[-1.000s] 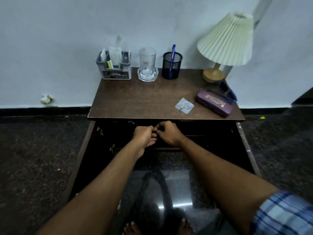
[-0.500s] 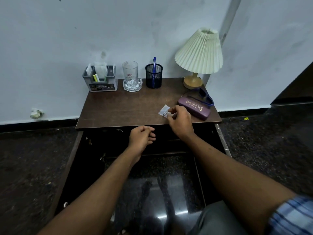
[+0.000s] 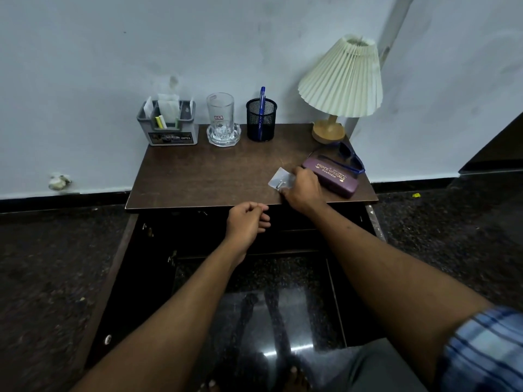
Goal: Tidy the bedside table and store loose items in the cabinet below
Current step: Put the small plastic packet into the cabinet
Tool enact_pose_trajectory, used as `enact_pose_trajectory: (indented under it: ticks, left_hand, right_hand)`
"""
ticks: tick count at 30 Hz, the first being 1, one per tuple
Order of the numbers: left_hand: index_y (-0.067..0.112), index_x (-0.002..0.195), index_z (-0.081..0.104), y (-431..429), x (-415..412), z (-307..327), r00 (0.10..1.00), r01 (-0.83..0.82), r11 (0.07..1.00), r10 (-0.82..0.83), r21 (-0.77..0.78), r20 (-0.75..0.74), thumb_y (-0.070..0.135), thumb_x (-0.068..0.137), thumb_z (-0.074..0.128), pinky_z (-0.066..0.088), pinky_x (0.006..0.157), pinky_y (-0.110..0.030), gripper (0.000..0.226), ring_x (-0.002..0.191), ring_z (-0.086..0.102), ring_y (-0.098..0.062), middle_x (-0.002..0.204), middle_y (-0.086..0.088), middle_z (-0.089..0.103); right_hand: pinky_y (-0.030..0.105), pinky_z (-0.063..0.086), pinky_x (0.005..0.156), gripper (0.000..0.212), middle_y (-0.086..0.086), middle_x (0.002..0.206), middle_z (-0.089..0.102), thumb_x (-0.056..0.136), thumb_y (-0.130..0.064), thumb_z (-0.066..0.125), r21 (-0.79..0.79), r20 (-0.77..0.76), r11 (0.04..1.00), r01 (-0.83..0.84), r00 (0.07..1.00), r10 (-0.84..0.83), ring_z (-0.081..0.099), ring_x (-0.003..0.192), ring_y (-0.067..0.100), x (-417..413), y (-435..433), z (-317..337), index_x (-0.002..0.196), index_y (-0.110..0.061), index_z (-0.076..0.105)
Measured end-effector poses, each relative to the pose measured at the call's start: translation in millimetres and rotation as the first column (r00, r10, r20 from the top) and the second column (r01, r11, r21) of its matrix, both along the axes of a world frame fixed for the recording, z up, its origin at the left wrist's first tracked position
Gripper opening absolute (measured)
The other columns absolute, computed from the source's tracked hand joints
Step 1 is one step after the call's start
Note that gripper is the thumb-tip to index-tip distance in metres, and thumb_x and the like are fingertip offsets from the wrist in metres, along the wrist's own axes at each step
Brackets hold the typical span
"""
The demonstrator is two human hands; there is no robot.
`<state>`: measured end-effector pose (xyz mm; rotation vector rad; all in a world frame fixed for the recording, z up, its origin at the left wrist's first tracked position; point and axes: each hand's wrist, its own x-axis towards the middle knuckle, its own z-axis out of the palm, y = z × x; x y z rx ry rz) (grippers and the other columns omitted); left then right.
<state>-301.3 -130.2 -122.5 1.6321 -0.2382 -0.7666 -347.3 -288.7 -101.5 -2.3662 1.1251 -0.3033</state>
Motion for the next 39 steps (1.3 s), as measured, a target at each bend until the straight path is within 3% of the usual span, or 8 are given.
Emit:
enact_pose_trajectory:
  ticks: [8, 12, 15, 20, 26, 30, 33, 39]
  left_hand:
    - [0.014, 0.089, 0.066, 10, 12, -4, 0.999, -0.046, 0.999, 0.045, -0.016, -0.022, 0.008, 0.1, 0.046, 0.05, 0.056, -0.021, 0.024, 0.064, 0.065, -0.015, 0.074, -0.006, 0.066]
    - [0.015, 0.09, 0.066, 14, 16, -2, 0.996, -0.08, 0.996, 0.079, -0.04, -0.048, 0.009, 0.101, 0.046, 0.051, 0.058, -0.021, 0.024, 0.066, 0.066, -0.016, 0.08, -0.007, 0.068]
    - [0.013, 0.095, 0.066, 16, 17, -2, 0.995, -0.079, 0.996, 0.075, -0.053, -0.062, 0.011, 0.101, 0.048, 0.05, 0.059, -0.024, 0.019, 0.066, 0.066, -0.018, 0.083, -0.007, 0.069]
    - [0.009, 0.107, 0.063, 20, 18, 3, 0.992, -0.081, 0.991, 0.069, -0.107, -0.11, 0.019, 0.1, 0.054, 0.05, 0.06, -0.029, 0.016, 0.067, 0.066, -0.02, 0.089, -0.007, 0.069]
    - [0.012, 0.1, 0.066, 29, 24, -1, 0.997, -0.061, 0.995, 0.057, -0.08, -0.055, 0.025, 0.097, 0.059, 0.051, 0.059, -0.027, 0.016, 0.074, 0.069, -0.021, 0.09, -0.007, 0.074]
    - [0.014, 0.082, 0.065, 30, 23, -4, 0.994, -0.052, 0.996, 0.045, -0.073, -0.103, 0.02, 0.096, 0.062, 0.054, 0.054, -0.023, 0.016, 0.067, 0.065, -0.018, 0.081, -0.011, 0.069]
    - [0.015, 0.08, 0.067, 33, 23, -10, 0.989, -0.041, 0.998, 0.033, -0.057, -0.143, 0.02, 0.095, 0.064, 0.055, 0.063, -0.027, 0.017, 0.072, 0.065, -0.02, 0.084, -0.011, 0.07]
    - [0.012, 0.093, 0.067, 34, 27, -18, 0.901, -0.104, 0.992, 0.127, 0.077, -0.414, 0.017, 0.096, 0.057, 0.056, 0.066, -0.033, 0.011, 0.075, 0.067, -0.024, 0.088, -0.01, 0.07]
  right_hand:
    - [0.037, 0.049, 0.1, 0.065, 0.012, 0.132, 0.062, 0.078, -0.03, 0.084, 0.056, 0.099, 0.997, 0.056, 0.993, -0.061, 0.059, 0.122, 0.029, -7, -1, -3, 0.134, -0.013, 0.057]
    - [0.032, 0.054, 0.091, 0.037, 0.002, 0.112, 0.072, 0.085, -0.019, 0.075, 0.103, 0.268, 0.994, 0.037, 0.961, -0.064, 0.067, 0.102, 0.019, -16, 13, 1, 0.12, -0.015, 0.065]
    - [0.041, 0.06, 0.083, 0.017, -0.005, 0.093, 0.072, 0.092, -0.015, 0.068, 0.192, 0.386, 0.981, 0.0, 0.919, -0.076, 0.07, 0.083, 0.016, -19, 29, 4, 0.108, -0.019, 0.07]
    - [0.036, 0.063, 0.066, 0.013, 0.006, 0.092, 0.072, 0.099, -0.004, 0.059, 0.492, 0.524, 0.848, -0.199, 0.845, -0.105, 0.072, 0.078, 0.022, -23, 63, 1, 0.107, -0.006, 0.068]
    - [0.022, 0.054, 0.053, 0.01, 0.006, 0.086, 0.073, 0.098, -0.004, 0.061, 0.499, 0.511, 0.825, -0.267, 0.859, -0.031, 0.065, 0.061, 0.012, -30, 76, -17, 0.1, -0.01, 0.068]
    - [0.021, 0.055, 0.054, 0.009, 0.008, 0.08, 0.071, 0.097, 0.001, 0.062, 0.547, 0.436, 0.787, -0.286, 0.9, 0.025, 0.063, 0.054, 0.006, -32, 79, -28, 0.102, -0.002, 0.068]
    - [0.021, 0.055, 0.052, 0.013, 0.013, 0.081, 0.069, 0.095, 0.001, 0.065, 0.6, 0.396, 0.759, -0.253, 0.918, -0.008, 0.061, 0.05, 0.006, -33, 82, -35, 0.107, 0.006, 0.066]
    - [0.018, 0.054, 0.05, 0.008, 0.011, 0.076, 0.068, 0.099, -0.003, 0.061, 0.708, 0.341, 0.676, -0.202, 0.937, -0.077, 0.062, 0.046, 0.005, -28, 86, -49, 0.101, 0.003, 0.066]
